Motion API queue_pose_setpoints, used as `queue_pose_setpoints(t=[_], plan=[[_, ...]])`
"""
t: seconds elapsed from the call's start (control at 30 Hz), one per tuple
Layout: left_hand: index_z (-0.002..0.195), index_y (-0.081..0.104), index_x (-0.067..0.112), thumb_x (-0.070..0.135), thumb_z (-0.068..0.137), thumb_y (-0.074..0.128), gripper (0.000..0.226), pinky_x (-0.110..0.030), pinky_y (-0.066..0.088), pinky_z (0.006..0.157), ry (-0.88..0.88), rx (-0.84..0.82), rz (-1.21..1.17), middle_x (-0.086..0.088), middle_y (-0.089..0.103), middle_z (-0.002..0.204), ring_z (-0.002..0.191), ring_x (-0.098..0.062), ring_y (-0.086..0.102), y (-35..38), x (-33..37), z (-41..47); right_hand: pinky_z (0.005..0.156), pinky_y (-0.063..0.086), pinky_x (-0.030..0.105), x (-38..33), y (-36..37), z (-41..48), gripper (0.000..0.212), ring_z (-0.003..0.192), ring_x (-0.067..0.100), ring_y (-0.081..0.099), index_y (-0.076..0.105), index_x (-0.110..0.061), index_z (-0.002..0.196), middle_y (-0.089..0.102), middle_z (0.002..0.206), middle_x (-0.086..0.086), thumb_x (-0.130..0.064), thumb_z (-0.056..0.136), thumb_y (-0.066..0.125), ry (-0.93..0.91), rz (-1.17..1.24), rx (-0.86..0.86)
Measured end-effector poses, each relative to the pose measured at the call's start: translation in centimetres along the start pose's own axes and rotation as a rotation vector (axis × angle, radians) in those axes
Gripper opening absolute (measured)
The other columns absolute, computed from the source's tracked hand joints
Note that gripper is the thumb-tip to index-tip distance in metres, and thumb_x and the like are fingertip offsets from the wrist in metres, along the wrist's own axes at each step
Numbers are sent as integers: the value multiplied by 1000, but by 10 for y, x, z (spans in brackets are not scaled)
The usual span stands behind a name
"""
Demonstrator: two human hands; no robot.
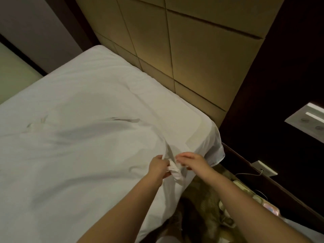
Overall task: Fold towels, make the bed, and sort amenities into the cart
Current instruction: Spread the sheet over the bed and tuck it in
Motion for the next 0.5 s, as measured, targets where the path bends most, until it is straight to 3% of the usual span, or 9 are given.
queue_pose_setpoints(t=[0.1, 0.23, 0.33, 0.43, 0.5], plan=[[105, 55, 3, -2, 91, 41, 20, -34, 57, 66, 40, 79, 40, -21, 58, 98, 85, -33, 61, 0, -19, 7, 100, 43, 37, 44, -42, 33, 35, 117, 23, 51, 52, -19, 126, 55, 124, 2, -25, 92, 58, 78, -162, 197], [113, 54, 4, 3, 94, 43, 23, -32, 55, 64, 47, 100, 67, -19, 61, 106, 97, -34, 62, 7, -42, 12, 104, 37, 39, 77, -44, 70, 62, 131, 28, 41, 29, -14, 145, 37, 147, 6, -26, 92, 58, 105, -314, 165], [110, 58, 9, 6, 94, 40, 25, -39, 56, 75, 61, 160, 96, -18, 64, 107, 100, -36, 62, 2, -52, 13, 104, 40, 42, 90, -33, 85, 70, 129, 31, 41, 26, -18, 145, 35, 147, 8, -28, 87, 65, 95, -298, 115], [94, 61, 14, 7, 93, 41, 21, -49, 55, 85, 112, 246, 93, -15, 66, 100, 95, -33, 64, -9, -54, 4, 92, 46, 38, 93, -26, 89, 60, 110, 30, 53, 32, -17, 134, 50, 131, 9, -27, 86, 67, 83, -366, 80], [92, 60, 19, 10, 94, 42, 20, -47, 54, 87, 163, 315, 87, -9, 67, 98, 93, -28, 64, -16, -50, -6, 82, 45, 33, 91, -15, 87, 51, 98, 24, 53, 40, -13, 128, 56, 124, 11, -22, 85, 67, 89, -406, 6]])
Point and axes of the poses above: each hand's wrist, its own z-axis towards the middle knuckle, its own y-axis out of the palm, x = y × z, the point moved 9 cm from there along z, towards the middle knuckle
